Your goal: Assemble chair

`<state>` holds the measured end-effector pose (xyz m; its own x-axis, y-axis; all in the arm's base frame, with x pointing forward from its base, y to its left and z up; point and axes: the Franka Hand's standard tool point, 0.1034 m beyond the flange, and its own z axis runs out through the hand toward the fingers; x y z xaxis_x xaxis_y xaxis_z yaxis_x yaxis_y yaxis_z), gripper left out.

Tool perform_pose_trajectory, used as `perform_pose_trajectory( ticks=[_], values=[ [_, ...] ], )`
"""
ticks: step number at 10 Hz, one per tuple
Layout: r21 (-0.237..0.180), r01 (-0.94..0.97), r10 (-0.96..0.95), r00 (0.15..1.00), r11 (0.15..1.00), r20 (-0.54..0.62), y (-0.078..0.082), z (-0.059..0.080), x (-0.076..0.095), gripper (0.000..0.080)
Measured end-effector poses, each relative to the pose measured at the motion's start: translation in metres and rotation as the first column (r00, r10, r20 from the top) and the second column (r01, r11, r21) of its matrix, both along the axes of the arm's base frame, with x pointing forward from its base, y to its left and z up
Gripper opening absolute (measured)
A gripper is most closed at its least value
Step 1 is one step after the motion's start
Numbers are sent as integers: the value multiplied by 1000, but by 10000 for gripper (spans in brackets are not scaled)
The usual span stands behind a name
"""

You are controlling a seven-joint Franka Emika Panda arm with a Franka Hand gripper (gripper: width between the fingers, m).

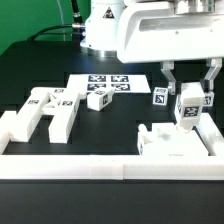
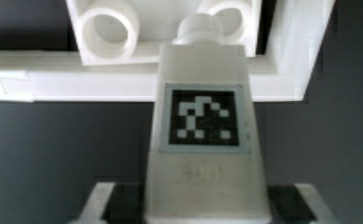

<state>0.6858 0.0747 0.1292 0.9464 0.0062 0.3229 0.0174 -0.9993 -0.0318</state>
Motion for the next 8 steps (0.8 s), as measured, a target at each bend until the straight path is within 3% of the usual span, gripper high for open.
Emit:
perform_pose_trajectory(
  ticks=[5,6,8],
  values=[
    [-7,-18,18,998,1000,59,4,-2,1,291],
    [-8,-15,16,987,1000,162,5,0,5,291],
    [-12,-26,27,984,1000,174,11,-9,-2,291]
  ],
)
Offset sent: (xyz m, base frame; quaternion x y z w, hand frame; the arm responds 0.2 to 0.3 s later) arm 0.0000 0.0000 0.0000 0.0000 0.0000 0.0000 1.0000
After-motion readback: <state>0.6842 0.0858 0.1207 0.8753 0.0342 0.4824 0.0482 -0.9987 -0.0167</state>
